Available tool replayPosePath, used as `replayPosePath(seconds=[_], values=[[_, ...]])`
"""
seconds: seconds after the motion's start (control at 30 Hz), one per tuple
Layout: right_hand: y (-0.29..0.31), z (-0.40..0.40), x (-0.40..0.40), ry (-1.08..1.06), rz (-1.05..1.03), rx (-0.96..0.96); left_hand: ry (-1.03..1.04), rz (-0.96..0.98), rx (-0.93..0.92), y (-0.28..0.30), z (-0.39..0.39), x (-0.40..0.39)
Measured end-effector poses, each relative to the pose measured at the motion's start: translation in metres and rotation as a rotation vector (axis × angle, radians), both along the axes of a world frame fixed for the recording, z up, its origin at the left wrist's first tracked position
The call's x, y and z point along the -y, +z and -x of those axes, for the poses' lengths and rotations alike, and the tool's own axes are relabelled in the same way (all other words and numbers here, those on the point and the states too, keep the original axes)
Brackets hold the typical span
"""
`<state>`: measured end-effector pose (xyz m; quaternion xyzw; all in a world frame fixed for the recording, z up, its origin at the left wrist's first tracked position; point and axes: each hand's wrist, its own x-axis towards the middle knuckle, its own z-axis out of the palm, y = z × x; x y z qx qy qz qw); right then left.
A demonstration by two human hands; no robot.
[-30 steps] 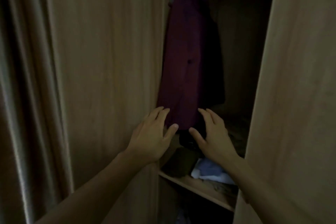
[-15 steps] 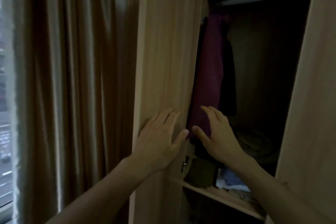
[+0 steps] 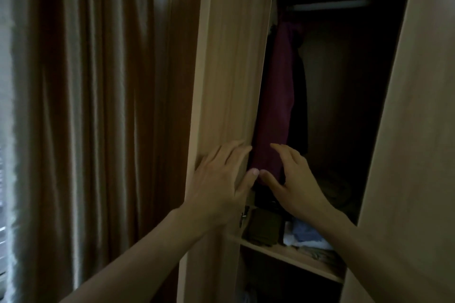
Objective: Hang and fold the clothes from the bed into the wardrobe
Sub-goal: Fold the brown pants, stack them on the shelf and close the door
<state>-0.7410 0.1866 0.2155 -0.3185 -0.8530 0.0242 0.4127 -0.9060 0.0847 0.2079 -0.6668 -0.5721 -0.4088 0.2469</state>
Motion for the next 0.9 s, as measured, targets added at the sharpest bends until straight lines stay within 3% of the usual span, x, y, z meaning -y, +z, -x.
replayPosePath(seconds=[0.23,0.33,0.47,0.57,0.9], values=[[0.006,0.032,0.015,0.082,-0.01,-0.012,0.196,-0.34,0.009,0.021,0.044,0.016],[0.008,0.045,0.023,0.102,-0.009,-0.015,0.225,-0.267,0.13,0.031,0.062,0.013],[0.011,0.054,0.03,0.124,-0.038,-0.028,0.092,-0.09,0.332,0.04,0.068,0.001],[0.012,0.053,0.032,0.116,-0.061,-0.029,-0.001,0.001,0.363,0.04,0.066,-0.006],[0.013,0.034,0.028,0.079,-0.057,-0.032,-0.208,-0.086,0.461,0.031,0.061,-0.008]])
